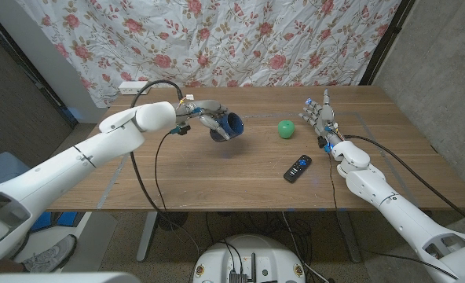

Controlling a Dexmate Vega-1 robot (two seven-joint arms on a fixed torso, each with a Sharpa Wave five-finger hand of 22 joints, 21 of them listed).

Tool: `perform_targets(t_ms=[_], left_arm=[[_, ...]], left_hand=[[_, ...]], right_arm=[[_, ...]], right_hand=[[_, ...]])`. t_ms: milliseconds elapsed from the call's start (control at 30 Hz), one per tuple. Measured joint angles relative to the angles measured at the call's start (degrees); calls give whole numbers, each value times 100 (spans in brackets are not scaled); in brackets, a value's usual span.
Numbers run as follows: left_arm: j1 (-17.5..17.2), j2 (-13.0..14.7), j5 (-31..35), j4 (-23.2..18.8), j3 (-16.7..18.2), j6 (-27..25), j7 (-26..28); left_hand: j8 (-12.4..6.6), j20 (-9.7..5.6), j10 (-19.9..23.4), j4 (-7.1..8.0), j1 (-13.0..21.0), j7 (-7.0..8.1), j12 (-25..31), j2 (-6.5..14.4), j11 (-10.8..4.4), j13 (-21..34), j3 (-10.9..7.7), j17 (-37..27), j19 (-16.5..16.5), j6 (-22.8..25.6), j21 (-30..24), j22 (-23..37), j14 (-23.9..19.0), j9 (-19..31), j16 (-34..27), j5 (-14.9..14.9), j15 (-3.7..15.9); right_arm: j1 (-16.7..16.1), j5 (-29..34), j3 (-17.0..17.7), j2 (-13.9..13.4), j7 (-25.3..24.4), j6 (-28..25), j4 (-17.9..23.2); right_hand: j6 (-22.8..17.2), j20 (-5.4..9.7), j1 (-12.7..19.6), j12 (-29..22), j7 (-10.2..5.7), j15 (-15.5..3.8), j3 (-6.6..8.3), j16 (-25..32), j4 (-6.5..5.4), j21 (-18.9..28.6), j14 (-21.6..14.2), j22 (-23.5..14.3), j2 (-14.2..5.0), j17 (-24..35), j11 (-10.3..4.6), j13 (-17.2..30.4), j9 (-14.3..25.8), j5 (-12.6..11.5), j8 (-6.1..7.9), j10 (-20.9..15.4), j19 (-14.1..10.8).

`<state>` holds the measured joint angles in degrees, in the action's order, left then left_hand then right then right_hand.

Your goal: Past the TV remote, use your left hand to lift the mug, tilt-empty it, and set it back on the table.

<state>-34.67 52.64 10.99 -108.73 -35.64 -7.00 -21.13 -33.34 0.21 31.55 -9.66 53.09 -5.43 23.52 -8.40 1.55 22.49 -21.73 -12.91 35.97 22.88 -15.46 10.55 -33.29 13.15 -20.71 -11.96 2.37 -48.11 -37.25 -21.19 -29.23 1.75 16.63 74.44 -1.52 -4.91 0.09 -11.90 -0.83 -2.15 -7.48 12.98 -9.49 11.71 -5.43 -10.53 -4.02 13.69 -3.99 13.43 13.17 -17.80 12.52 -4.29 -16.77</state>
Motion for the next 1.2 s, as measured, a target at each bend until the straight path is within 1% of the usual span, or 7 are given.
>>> perform_targets(t_ms=[133,200,333,733,967,1100,1200], left_arm=[[85,2,189,-88,-87,-173,-164],[129,1,266,-121,-130,-235,-235],[235,1,472,-188,-233,-343,-417],[429,-23,979,-390,-427,-489,-764],[527,-40,1452,-542,-523,-654,-1046],[571,-56,1572,-591,-568,-685,-1107],[629,-84,1846,-622,-624,-740,-1277]], left_hand=[[0,29,20,-34,0,0,22,0,16,0,-16,3,31,1,-16,-1,-21,0,5,1,21],[-1,29,28,-35,0,-29,23,0,9,0,-16,2,32,30,-16,-1,-21,0,3,1,21],[0,29,28,-41,0,-28,23,0,9,0,-9,2,32,31,-16,-1,-21,0,-30,1,21],[0,29,28,-42,0,-13,23,0,9,0,-8,-2,31,51,-16,-1,-30,-32,-31,-1,31],[0,30,31,-50,0,-21,22,0,11,0,0,9,31,59,-16,-1,-32,-32,-31,-44,32],[0,30,59,-47,0,-21,21,0,39,0,-2,18,30,60,-16,-1,-39,-31,-31,-44,39],[0,30,59,-46,0,-20,13,0,39,0,-2,19,30,60,-16,-1,-39,-30,-2,-44,40]], right_arm=[[0,0,0,0,0,0,-1],[0,0,0,0,0,0,0],[0,0,0,0,0,0,0],[2,0,0,0,3,0,-2],[2,0,0,0,3,0,-3],[2,0,0,0,3,0,-3],[2,-1,0,-1,3,0,-3]], right_hand=[[0,0,0,0,0,0,0,0,0,0,0,0,0,0,0,0,0,0,0,0,0],[0,0,0,0,0,0,0,0,0,0,0,0,0,0,0,0,0,0,0,0,0],[0,0,0,0,0,0,0,0,0,0,0,0,0,0,0,0,0,0,0,0,0],[0,0,0,0,0,0,0,0,0,0,0,0,0,0,0,0,0,0,0,0,0],[0,0,0,0,0,0,0,0,0,0,0,0,0,0,0,0,0,0,0,0,0],[0,0,0,0,0,0,0,0,0,0,0,0,0,0,0,0,0,0,0,0,0],[0,0,0,0,0,0,0,0,0,0,0,0,0,0,0,0,0,0,0,0,0]])
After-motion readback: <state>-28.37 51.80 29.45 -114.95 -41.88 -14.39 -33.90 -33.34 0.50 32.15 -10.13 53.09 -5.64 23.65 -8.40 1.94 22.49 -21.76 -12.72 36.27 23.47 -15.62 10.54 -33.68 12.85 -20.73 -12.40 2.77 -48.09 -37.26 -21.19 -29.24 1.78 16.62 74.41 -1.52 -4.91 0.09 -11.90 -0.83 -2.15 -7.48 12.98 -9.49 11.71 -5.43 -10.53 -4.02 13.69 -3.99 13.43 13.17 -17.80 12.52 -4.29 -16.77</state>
